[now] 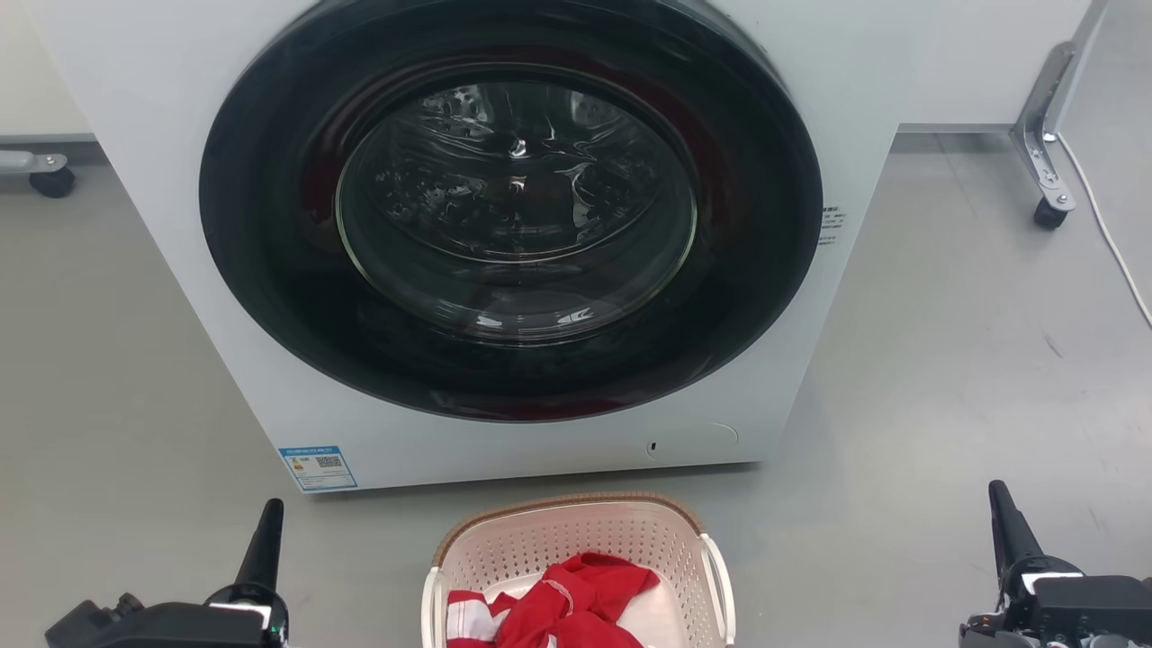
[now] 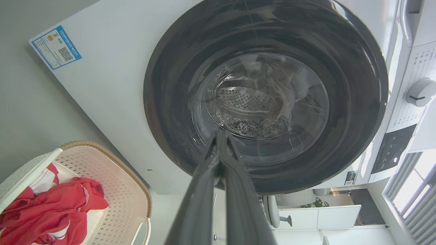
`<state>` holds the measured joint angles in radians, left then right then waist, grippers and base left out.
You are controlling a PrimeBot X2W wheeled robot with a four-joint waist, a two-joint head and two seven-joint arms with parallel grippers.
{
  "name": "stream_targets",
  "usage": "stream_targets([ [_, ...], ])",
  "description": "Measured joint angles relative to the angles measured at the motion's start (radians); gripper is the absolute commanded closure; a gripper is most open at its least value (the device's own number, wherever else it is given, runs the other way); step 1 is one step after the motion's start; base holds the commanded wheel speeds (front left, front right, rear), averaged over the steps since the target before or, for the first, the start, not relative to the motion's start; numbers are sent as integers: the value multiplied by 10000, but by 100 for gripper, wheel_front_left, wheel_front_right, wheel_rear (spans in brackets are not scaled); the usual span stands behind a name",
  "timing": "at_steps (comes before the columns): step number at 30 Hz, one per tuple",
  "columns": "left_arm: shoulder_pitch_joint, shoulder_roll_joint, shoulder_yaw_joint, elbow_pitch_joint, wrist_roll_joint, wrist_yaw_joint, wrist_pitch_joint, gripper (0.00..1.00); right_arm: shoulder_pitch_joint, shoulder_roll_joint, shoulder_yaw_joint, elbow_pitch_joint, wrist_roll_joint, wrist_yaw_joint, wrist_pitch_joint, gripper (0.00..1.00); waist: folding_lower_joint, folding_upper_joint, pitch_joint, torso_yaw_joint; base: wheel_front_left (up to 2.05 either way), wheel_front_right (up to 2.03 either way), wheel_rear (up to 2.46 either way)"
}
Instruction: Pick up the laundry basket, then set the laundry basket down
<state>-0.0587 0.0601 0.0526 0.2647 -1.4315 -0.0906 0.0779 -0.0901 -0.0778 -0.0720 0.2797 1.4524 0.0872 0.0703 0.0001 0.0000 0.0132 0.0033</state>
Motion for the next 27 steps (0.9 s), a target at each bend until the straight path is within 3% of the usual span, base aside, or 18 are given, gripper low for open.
stream_targets([
  [12, -197, -153, 364, 263, -1513, -267, 339, 100, -12, 305, -585, 174, 1388, 290, 405, 100, 0, 1, -113, -33, 0, 0, 0],
  [27, -198, -169, 387, 297, -1682, -328, 353, 100, -13, 324, -617, 188, 1432, 332, 431, 100, -1, 0, -115, -34, 0, 0, 0],
])
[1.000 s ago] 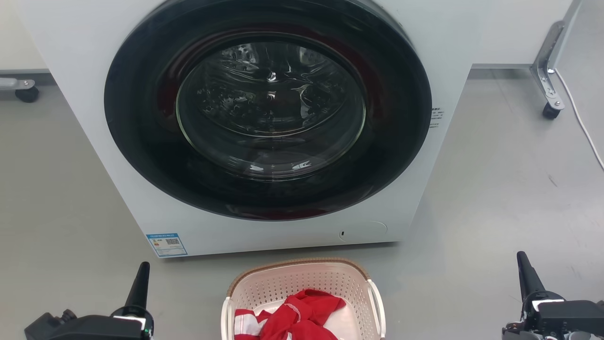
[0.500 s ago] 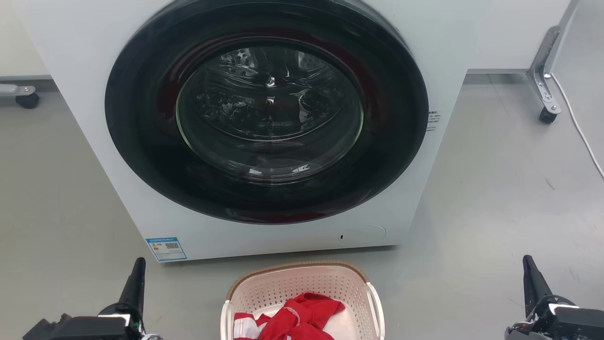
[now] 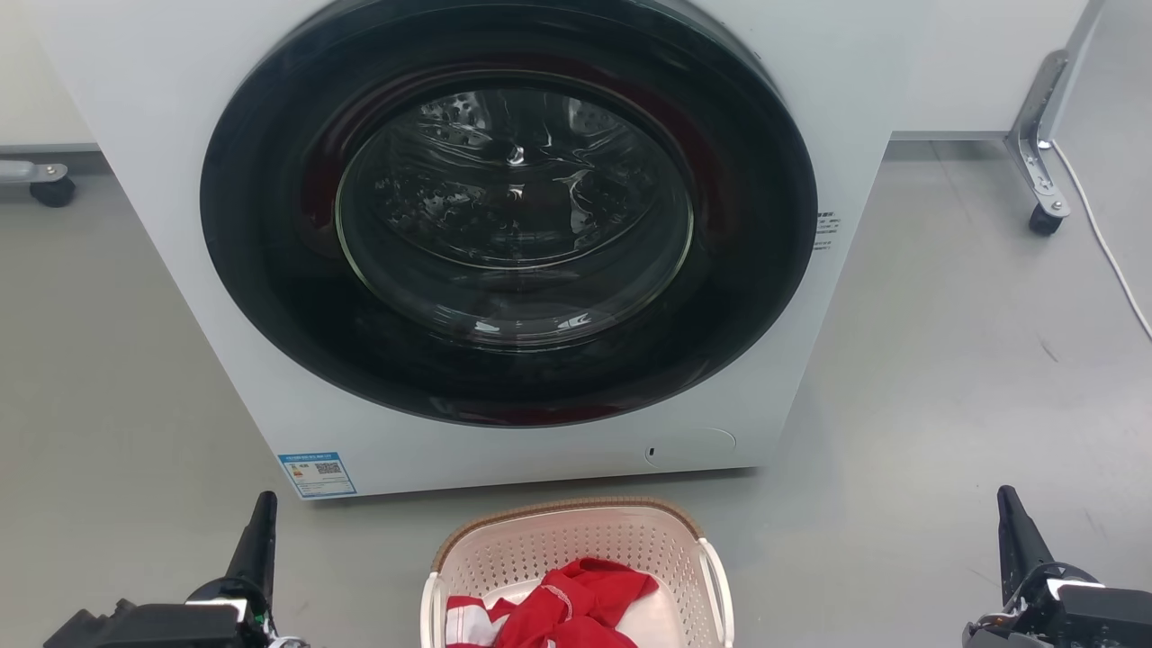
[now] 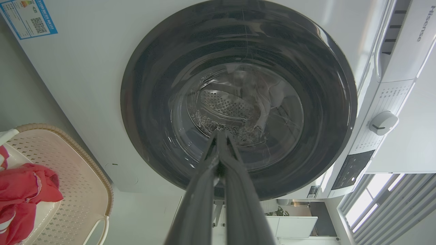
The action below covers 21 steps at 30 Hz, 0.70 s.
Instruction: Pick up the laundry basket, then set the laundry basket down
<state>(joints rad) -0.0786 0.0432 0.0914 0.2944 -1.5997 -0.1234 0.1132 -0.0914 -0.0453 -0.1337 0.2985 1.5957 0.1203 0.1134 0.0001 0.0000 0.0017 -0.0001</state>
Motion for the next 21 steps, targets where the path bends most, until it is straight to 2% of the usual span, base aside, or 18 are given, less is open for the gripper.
stream_targets([
  [21, -1, 0, 0, 10, -8, 0, 0, 100, -1, 4, 2, 2, 0, 2, -2, 100, -1, 0, 0, 0, 0, 0, 0],
])
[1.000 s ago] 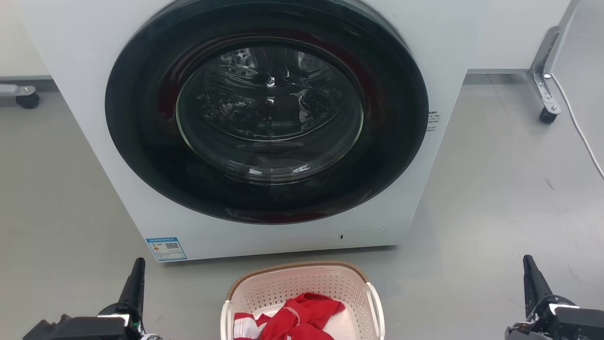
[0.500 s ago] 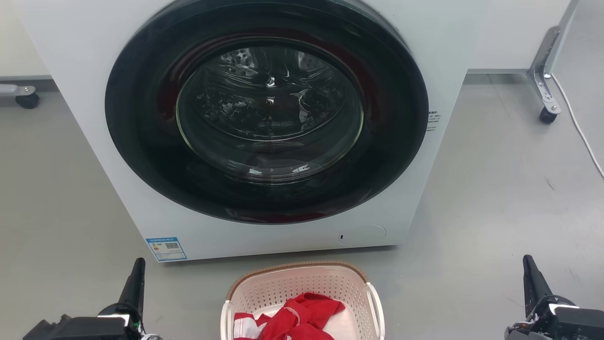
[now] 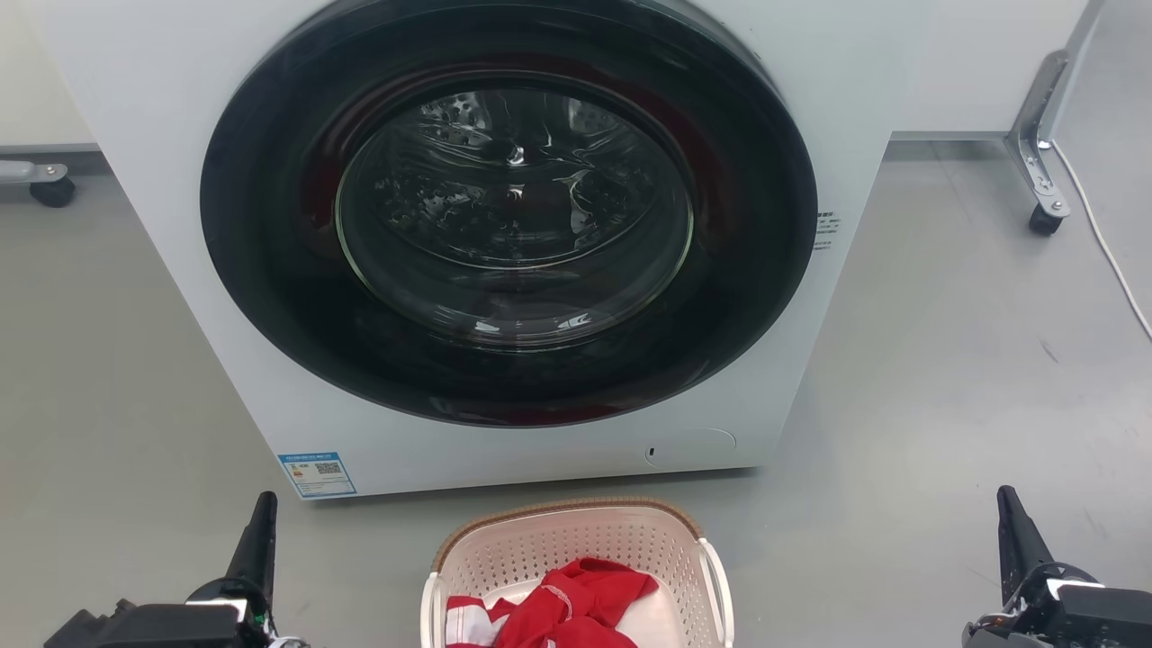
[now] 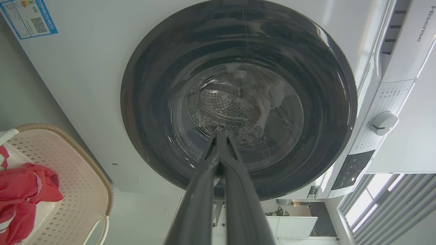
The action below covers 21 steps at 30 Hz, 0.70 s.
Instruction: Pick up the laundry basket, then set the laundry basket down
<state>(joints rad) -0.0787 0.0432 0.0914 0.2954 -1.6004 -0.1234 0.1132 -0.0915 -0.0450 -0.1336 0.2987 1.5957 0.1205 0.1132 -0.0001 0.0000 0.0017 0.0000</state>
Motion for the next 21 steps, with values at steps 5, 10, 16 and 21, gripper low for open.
stream_targets([
  [5, -1, 0, 0, 2, 0, 0, 0, 100, 0, 0, 0, 0, 2, 0, 0, 100, 0, 0, 0, 0, 0, 0, 0],
  [10, -1, 0, 0, 2, 0, 0, 0, 100, 0, 0, 0, 0, 2, 0, 0, 100, 0, 0, 0, 0, 0, 0, 0],
  [16, -1, 0, -2, 2, 0, 0, 0, 100, 0, 0, 0, 0, 2, 0, 0, 100, 0, 0, 0, 0, 0, 0, 0],
  [21, -1, 0, -2, 2, 0, 0, 0, 100, 0, 2, 0, 0, 2, 0, 0, 100, 0, 0, 0, 0, 0, 0, 0],
])
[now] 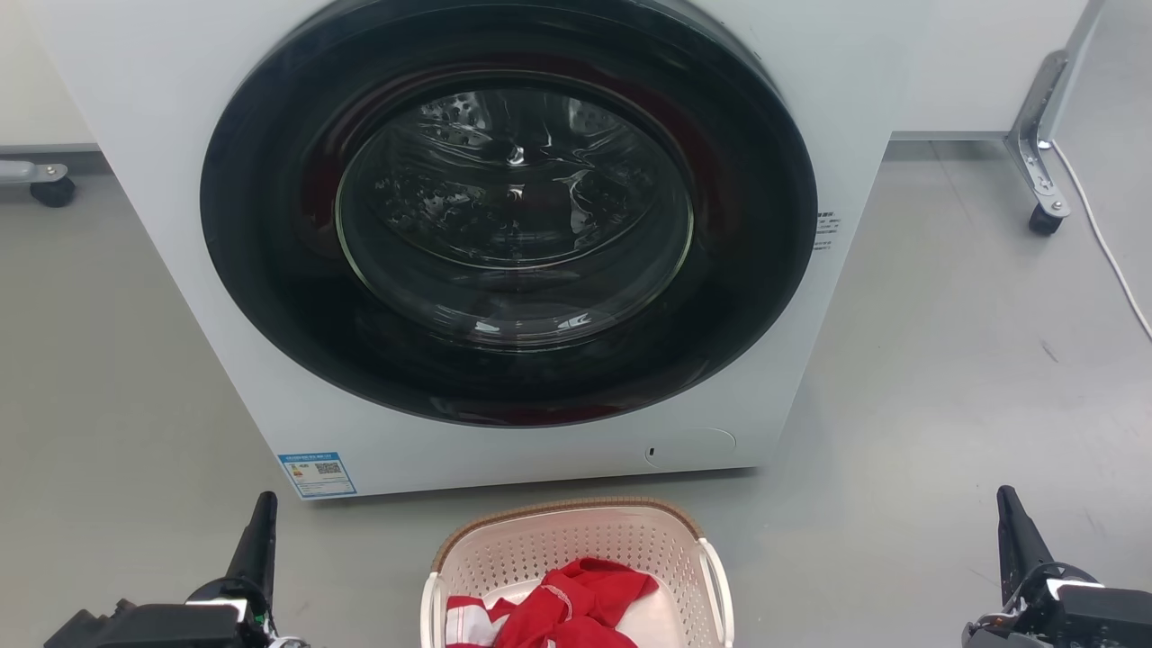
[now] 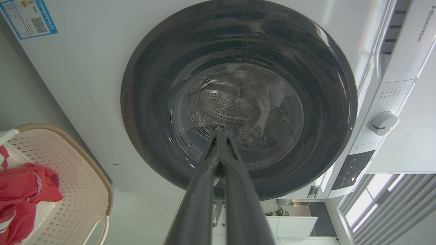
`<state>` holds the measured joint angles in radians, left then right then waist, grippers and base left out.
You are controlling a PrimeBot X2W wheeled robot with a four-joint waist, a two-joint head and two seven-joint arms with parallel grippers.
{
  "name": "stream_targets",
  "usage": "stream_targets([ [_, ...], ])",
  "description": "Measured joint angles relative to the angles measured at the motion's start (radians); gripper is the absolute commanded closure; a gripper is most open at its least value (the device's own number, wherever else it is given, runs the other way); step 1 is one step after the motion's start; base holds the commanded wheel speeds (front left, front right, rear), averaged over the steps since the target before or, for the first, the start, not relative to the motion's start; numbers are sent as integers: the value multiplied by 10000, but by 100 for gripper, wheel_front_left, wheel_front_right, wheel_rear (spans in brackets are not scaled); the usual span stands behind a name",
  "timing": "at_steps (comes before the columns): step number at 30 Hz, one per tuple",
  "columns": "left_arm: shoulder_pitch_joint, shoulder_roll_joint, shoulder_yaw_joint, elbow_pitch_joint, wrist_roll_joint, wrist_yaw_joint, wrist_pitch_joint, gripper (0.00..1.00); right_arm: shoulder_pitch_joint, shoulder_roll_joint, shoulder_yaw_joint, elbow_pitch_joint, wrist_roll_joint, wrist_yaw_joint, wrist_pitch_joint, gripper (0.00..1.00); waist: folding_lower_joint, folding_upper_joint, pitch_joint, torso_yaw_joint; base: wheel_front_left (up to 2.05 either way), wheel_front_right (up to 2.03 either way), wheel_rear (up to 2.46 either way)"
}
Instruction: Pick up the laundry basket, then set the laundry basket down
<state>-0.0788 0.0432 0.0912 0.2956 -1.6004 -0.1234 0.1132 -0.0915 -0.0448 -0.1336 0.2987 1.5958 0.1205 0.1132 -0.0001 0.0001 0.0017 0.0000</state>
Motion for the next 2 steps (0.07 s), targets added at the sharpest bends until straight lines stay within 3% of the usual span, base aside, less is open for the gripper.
stream_targets([
  [2, 0, 0, 0, 0, 0, 0, 0, 100, 0, 0, 0, 0, 0, 0, 0, 100, 0, 0, 0, 0, 0, 0, 0],
])
